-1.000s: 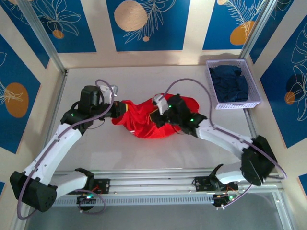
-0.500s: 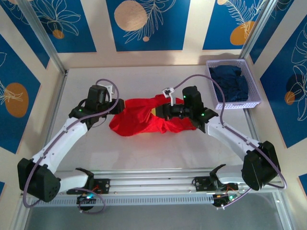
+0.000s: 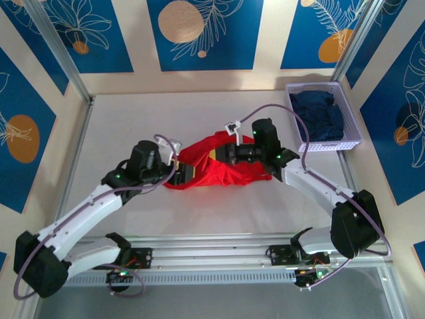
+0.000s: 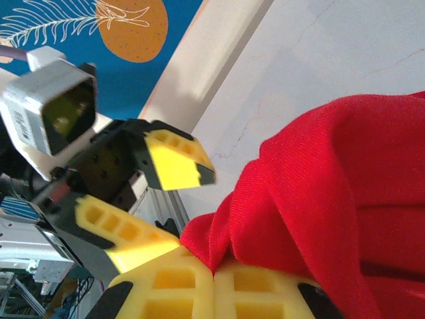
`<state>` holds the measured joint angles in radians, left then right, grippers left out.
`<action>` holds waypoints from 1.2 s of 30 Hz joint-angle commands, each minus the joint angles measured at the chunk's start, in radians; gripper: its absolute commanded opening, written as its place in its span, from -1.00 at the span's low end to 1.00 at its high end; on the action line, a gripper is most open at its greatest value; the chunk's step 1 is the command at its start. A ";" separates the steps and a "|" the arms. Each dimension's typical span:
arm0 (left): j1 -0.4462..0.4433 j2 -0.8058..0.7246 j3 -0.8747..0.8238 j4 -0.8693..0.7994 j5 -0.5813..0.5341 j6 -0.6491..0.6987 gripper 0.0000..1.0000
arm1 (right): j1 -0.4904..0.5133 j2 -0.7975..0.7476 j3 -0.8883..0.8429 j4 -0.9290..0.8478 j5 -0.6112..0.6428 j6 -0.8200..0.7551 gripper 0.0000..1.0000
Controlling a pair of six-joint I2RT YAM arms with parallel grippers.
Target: Fold the inside-out t-shirt
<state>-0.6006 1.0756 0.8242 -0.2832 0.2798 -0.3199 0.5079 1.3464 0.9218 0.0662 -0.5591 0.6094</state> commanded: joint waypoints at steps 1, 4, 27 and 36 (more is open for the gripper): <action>-0.020 0.067 0.078 0.022 0.067 0.096 0.32 | -0.009 -0.001 0.025 -0.008 -0.033 -0.010 -1.00; -0.025 0.129 0.104 0.024 0.055 0.120 0.32 | -0.014 -0.003 0.025 -0.007 -0.037 -0.009 -1.00; 0.031 0.079 0.286 -0.019 0.399 -0.137 -1.00 | 0.045 -0.178 0.062 -0.368 0.440 -0.380 -0.46; 0.051 0.073 0.315 -0.042 0.388 -0.127 -1.00 | 0.133 -0.282 -0.049 -0.308 0.375 -0.418 -0.15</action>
<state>-0.5617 1.1530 1.1027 -0.3183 0.6361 -0.4397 0.6044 1.0851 0.9215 -0.2783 -0.1463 0.2226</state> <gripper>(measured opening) 0.040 0.408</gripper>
